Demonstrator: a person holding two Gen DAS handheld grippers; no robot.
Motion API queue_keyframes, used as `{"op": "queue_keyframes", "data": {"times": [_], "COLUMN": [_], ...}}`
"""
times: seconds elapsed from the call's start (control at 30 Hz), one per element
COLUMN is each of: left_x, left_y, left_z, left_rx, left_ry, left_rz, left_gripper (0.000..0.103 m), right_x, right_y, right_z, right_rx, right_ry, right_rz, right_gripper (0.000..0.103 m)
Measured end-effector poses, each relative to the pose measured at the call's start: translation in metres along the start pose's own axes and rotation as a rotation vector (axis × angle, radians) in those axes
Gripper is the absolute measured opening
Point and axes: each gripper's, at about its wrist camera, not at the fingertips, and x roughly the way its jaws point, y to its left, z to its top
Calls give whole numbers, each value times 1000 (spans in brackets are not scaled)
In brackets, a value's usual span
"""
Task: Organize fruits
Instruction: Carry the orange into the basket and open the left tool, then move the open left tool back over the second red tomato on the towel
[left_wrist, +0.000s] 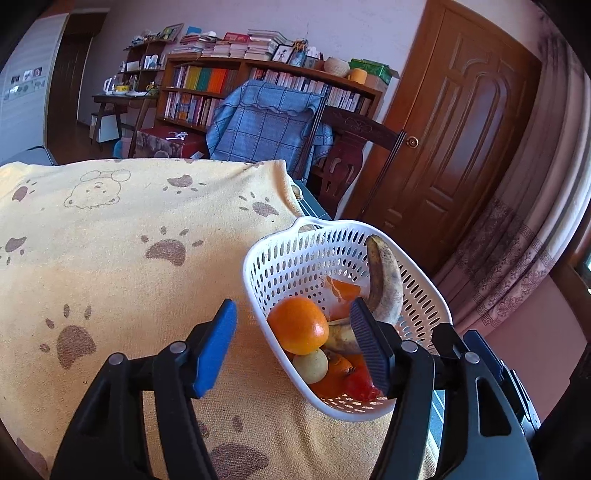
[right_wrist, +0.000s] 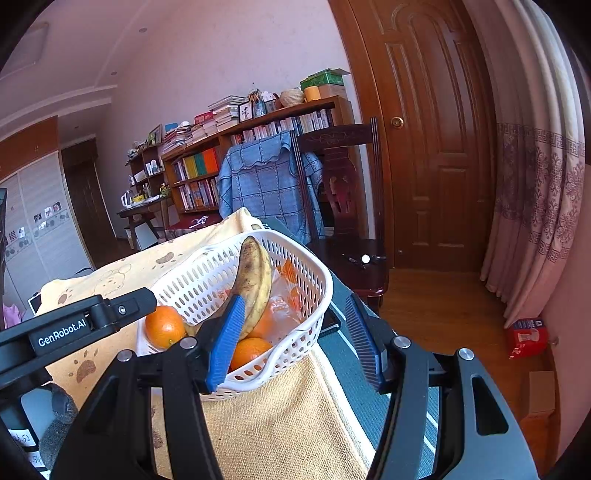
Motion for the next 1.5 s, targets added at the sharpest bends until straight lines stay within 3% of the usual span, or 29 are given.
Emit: {"op": "queue_keyframes", "data": {"times": [0.13, 0.33, 0.5, 1.0, 1.1, 1.37, 1.5], "left_x": [-8, -5, 5, 0, -7, -25, -37], "left_y": [5, 8, 8, 13, 12, 14, 15], "left_z": [0, -6, -14, -14, -14, -16, -20], "left_rx": [-5, 18, 58, 69, 75, 85, 92], "left_ry": [-23, -23, -10, -22, -38, -64, -87], "left_rz": [38, 160, 199, 224, 242, 308, 353], "left_gripper": [64, 69, 69, 73, 79, 89, 93], "right_x": [0, -1, -1, -6, -8, -12, -15], "right_y": [-1, 1, 3, 11, 12, 14, 16], "right_z": [-1, -1, -2, -3, -3, -2, -1], "right_rx": [0, -3, -10, -39, -41, -47, -52], "right_ry": [1, 1, 0, -31, -42, -57, -72], "right_rz": [1, 6, 8, 10, 12, 28, 55], "right_gripper": [58, 59, 59, 59, 65, 67, 78]}}
